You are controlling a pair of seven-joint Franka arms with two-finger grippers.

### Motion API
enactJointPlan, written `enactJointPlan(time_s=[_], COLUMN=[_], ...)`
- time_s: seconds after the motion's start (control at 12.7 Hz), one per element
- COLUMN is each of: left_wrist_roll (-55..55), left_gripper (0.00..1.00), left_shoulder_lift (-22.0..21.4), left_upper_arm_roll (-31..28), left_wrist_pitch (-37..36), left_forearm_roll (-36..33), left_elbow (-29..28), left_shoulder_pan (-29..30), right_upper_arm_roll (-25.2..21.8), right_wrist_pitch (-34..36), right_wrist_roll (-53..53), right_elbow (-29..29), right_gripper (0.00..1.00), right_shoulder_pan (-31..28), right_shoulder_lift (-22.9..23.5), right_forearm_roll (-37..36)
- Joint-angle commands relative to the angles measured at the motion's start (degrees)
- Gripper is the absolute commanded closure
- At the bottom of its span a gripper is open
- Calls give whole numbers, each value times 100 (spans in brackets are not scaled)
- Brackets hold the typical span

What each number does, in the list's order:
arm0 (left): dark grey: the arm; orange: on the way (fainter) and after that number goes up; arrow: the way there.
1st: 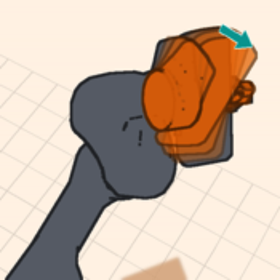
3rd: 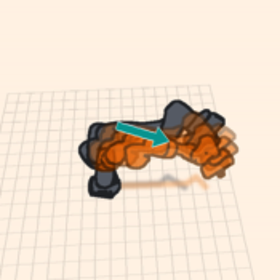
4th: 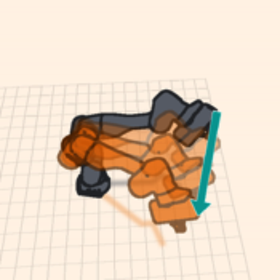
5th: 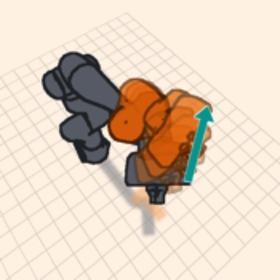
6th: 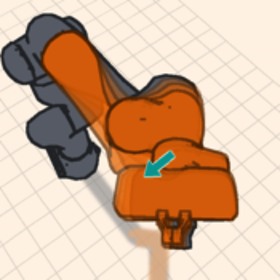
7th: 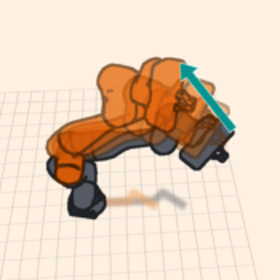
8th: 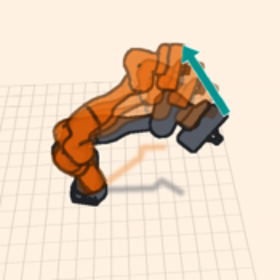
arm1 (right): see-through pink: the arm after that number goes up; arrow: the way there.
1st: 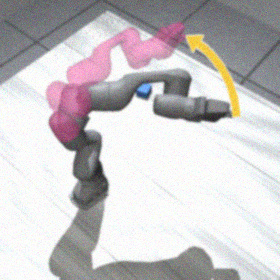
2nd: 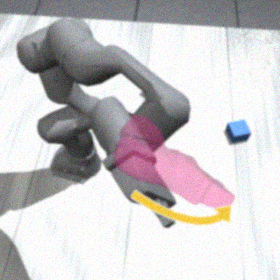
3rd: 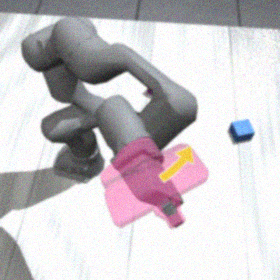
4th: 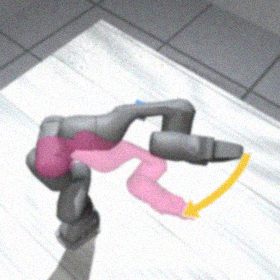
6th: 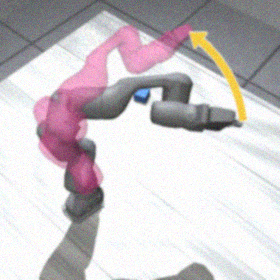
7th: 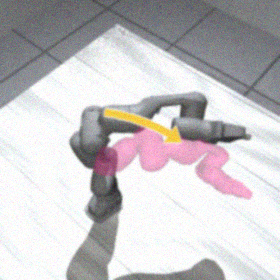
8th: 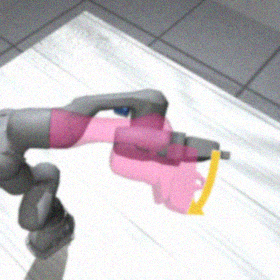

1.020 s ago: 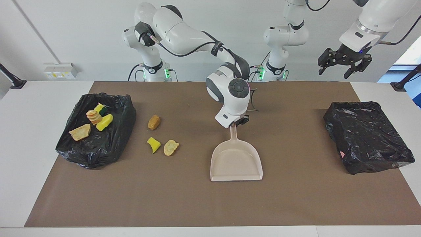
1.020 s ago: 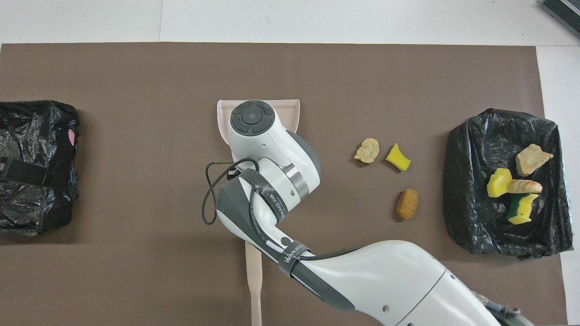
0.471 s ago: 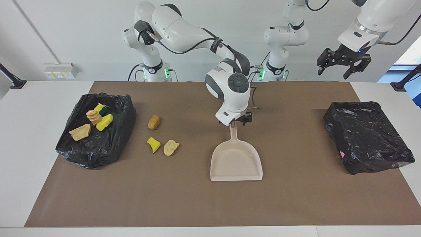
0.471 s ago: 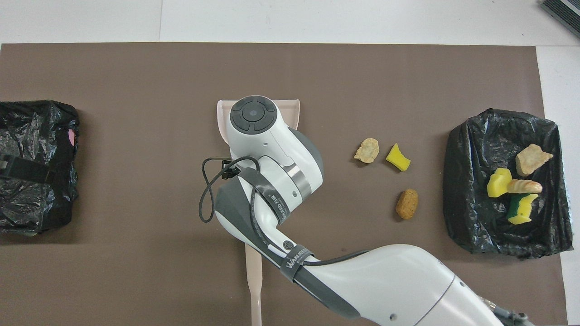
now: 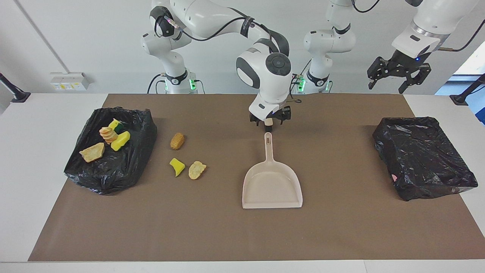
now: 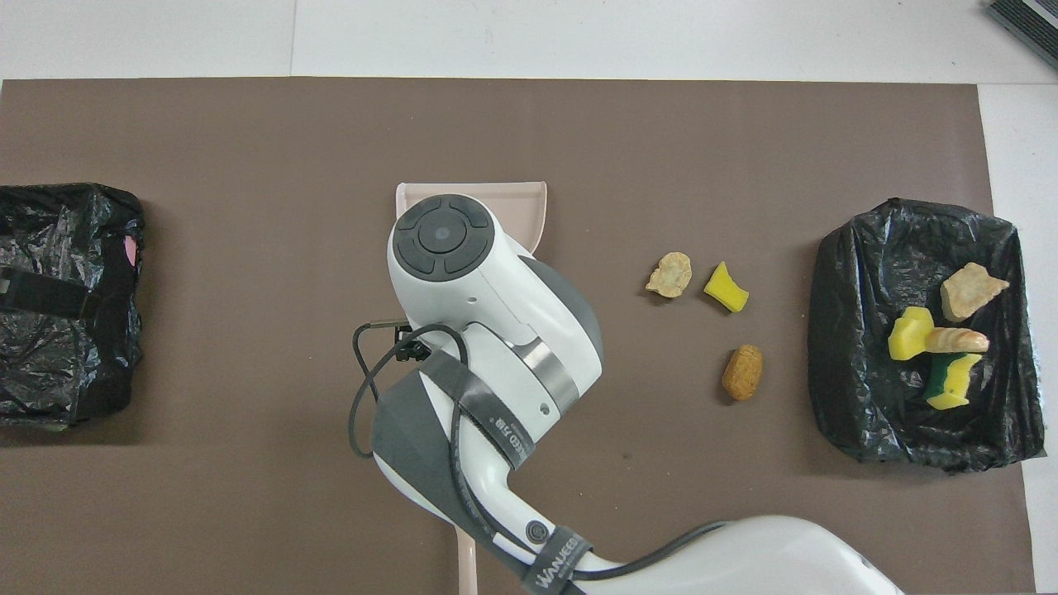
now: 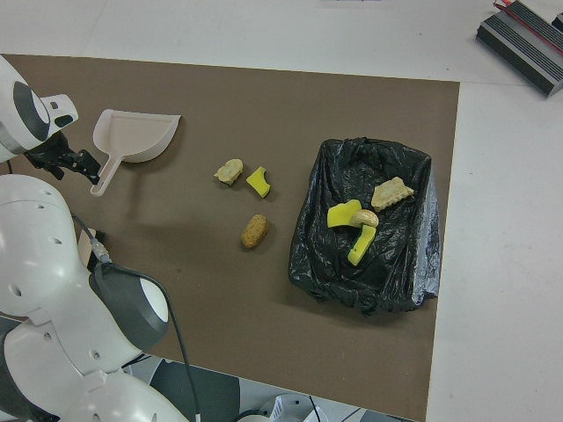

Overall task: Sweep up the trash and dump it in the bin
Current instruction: 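Lower the dustpan onto the table and release it with the right gripper, then reach the left gripper toward the dustpan while the right gripper nears the brush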

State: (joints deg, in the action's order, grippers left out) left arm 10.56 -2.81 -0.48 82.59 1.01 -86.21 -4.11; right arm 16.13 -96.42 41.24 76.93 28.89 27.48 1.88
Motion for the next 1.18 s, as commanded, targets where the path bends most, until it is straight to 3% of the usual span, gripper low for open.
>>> enactJointPlan(time_s=[0.0, 0.24, 0.55, 0.86, 1.1], left_wrist_roll=[-80, -97, -780, -1450, -1800], left_gripper=[0, 0, 0, 0, 0], left_shoulder_lift=[18, -18, 70, 175, 701], left_upper_arm_roll=[-31, 3, 30, 56, 670], left_wrist_pitch=[47, 257, 774, 1707, 2093], left_forearm_roll=[-119, -101, -93, -84, -75], left_elbow=[43, -80, -395, -984, -1003], left_shoulder_pan=[-82, -90, -651, -1267, -1163], right_upper_arm_roll=[101, 110, 101, 110, 110], right_wrist_pitch=[79, -130, -1614, -3056, -3155], right_wrist_roll=[86, 86, 60, 130, 112], right_elbow=[1155, 2200, 4291, 5348, 5613], right_gripper=[0, 0, 0, 0, 0], right_shoulder_pan=[2, 274, 607, 1179, 1259], right_shoulder_lift=[-952, -1603, -2684, -2783, -2818], right_forearm_roll=[408, 715, 1321, 1868, 1904])
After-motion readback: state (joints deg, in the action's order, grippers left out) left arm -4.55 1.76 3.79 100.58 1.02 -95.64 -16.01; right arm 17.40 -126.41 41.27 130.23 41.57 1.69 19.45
